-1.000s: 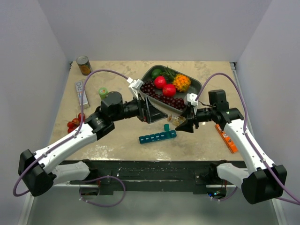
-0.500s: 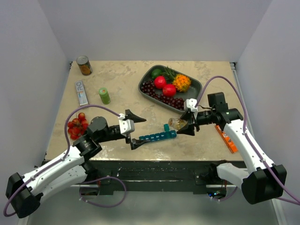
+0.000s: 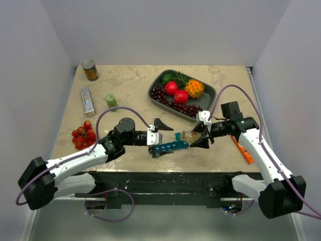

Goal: Sort the pills into containers

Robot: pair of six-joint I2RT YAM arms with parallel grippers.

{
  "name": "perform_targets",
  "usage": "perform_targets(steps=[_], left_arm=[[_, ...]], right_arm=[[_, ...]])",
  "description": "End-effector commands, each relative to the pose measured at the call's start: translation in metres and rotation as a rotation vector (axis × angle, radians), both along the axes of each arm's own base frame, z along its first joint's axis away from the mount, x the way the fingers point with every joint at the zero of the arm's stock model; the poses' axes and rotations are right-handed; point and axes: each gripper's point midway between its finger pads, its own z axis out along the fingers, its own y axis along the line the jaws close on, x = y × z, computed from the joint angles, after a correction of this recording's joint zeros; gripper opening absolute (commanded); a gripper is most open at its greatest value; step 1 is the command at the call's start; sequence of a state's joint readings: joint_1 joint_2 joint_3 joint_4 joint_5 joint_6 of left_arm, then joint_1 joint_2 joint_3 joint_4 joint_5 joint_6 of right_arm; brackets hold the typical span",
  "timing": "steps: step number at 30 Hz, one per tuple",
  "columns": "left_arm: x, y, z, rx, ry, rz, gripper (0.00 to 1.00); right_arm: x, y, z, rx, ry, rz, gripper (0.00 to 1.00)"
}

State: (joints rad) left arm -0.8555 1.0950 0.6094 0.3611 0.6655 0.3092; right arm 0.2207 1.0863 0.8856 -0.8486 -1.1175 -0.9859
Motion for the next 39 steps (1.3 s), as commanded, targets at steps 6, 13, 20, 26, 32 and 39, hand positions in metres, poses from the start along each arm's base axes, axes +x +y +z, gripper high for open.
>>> perform_targets(steps=[6, 13, 20, 26, 32, 39], left_arm=[[0.014, -0.037, 0.048, -0.097, -0.156, -0.024, 0.93], [0.015, -0.052, 0.034, -0.034, -0.132, -0.042, 0.80], [0.016, -0.055, 0.028, -0.022, -0.106, -0.029, 0.66], [0.014, -0.056, 0.030, -0.037, -0.073, -0.030, 0.55], [0.009, -0.059, 0.026, -0.036, -0.034, -0.042, 0.48], [0.006, -0.060, 0.024, -0.035, 0.030, -0.047, 0.20]], right_arm=[[-0.006, 0.004, 0.007, 0.032, -0.034, 0.036, 0.09], [-0.007, 0.004, 0.006, 0.033, -0.030, 0.037, 0.09], [-0.007, 0.004, 0.006, 0.030, -0.031, 0.034, 0.09], [-0.006, 0.004, 0.006, 0.031, -0.030, 0.031, 0.09], [-0.006, 0.004, 0.006, 0.031, -0.028, 0.030, 0.09], [-0.006, 0.004, 0.006, 0.031, -0.028, 0.031, 0.09]])
